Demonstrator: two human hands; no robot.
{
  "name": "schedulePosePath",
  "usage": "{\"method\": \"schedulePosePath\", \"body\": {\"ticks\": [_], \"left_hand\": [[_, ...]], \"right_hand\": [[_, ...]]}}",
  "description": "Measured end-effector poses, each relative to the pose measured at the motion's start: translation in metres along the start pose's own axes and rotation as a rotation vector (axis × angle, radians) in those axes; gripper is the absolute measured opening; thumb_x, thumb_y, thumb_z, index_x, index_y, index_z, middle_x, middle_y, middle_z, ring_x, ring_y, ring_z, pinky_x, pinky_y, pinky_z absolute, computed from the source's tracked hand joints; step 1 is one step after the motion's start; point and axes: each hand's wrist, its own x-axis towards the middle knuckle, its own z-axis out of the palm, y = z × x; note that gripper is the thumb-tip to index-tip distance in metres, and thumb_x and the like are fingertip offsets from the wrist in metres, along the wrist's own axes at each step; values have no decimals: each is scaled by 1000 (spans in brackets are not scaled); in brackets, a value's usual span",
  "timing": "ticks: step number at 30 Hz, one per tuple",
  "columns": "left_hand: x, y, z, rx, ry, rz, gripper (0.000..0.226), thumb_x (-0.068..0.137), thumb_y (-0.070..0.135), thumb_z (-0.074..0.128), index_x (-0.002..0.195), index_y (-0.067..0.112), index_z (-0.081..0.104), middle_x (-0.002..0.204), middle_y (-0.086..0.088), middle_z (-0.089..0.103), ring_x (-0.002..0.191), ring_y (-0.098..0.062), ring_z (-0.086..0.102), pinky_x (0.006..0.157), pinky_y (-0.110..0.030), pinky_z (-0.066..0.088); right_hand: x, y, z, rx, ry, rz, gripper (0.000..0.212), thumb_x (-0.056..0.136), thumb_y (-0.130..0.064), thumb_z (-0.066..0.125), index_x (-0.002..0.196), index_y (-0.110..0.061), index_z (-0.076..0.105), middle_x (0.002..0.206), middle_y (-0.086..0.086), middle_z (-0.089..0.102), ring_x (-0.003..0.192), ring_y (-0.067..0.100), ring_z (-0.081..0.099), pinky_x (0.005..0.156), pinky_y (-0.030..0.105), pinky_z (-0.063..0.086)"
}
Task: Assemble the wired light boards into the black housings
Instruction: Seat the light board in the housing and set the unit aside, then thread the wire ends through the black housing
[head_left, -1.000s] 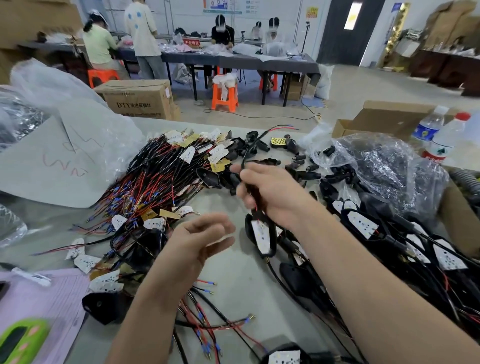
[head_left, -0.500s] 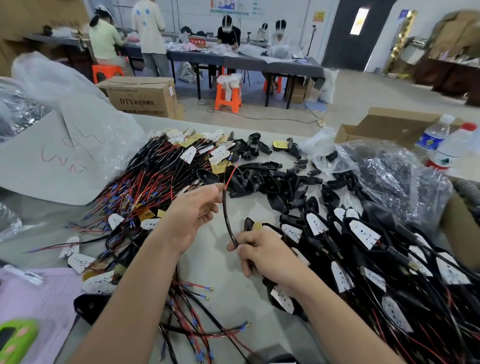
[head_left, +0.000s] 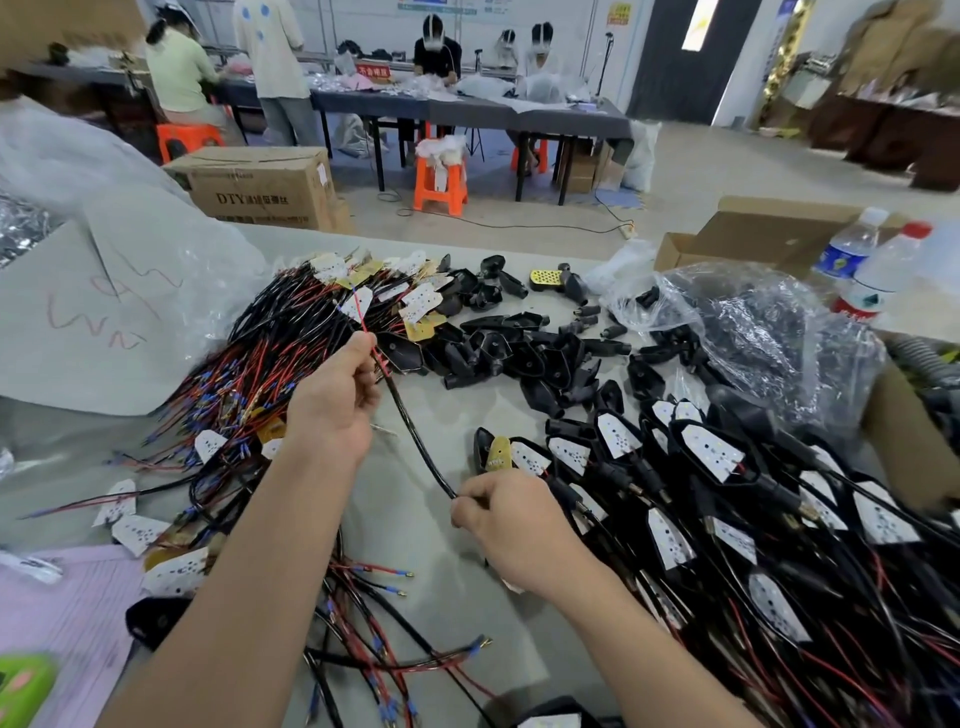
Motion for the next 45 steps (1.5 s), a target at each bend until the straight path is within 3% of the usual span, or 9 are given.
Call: {"method": "schedulePosePath", "body": {"ticks": [6,13,20,23,28,34,38,42,45], "left_hand": [[-1,-12,15,-74,-79,-4,17,103,19,61,89,11,67,63,2,72,62,-10,74,57,-23,59],[-11,-37,50,51,-187,-50,18,104,12,58,88,9,66,63,1,64,45,-2,53,46,-14,47],[-15,-57,63,238,-205,93,11,97,1,65,92,8,73,68,-4,74,57,-11,67,58,-19,55],[-15,-65,65,253,-219,106,14,96,-2,65,95,10,73,74,-4,76,65,-13,71,62,-19,57],[-17,-75,72,293,-232,130,15,95,-2,67,96,11,74,75,-4,77,66,-13,72,63,-20,57],[-18,-84,77,335,-272,129,14,95,-1,67,99,9,74,77,-5,77,67,-14,72,64,-20,57],[-18,-90,78,338,-296,121,15,94,-1,66,97,12,75,78,-6,78,67,-14,72,66,-21,58],[-20,-96,80,315,-302,104,12,94,0,68,98,9,74,80,-9,78,71,-17,74,67,-22,59],[-21,-99,81,345,-290,119,11,92,-1,71,96,9,74,84,-9,79,81,-23,78,68,-24,61]], "right_hand": [[-6,13,3,-6,-15,73,31,90,-25,56,65,-6,51,60,16,56,56,30,45,53,38,46],[-14,4,-6,-314,47,49,28,94,-40,55,79,-16,59,81,9,66,81,35,61,71,35,52],[34,0,-142,-384,332,50,20,96,-24,58,87,-24,76,71,-11,71,51,1,61,48,21,51],[64,26,-208,-537,382,154,21,95,-21,56,85,-23,74,75,-2,70,64,18,67,61,27,56],[83,87,-263,-769,148,497,29,93,-6,51,64,-6,52,66,9,47,73,27,53,65,34,47],[79,159,-272,-685,-134,701,29,98,-3,50,69,-4,56,82,18,72,83,35,75,61,32,55],[92,186,-271,-682,-131,718,19,95,-2,57,76,2,60,60,15,69,56,29,71,58,34,56],[99,198,-263,-765,-11,605,19,98,-2,52,109,4,66,111,18,69,107,34,68,92,38,54],[100,187,-260,-624,56,574,28,103,-7,46,119,6,65,117,19,66,104,31,65,91,36,50]]}}
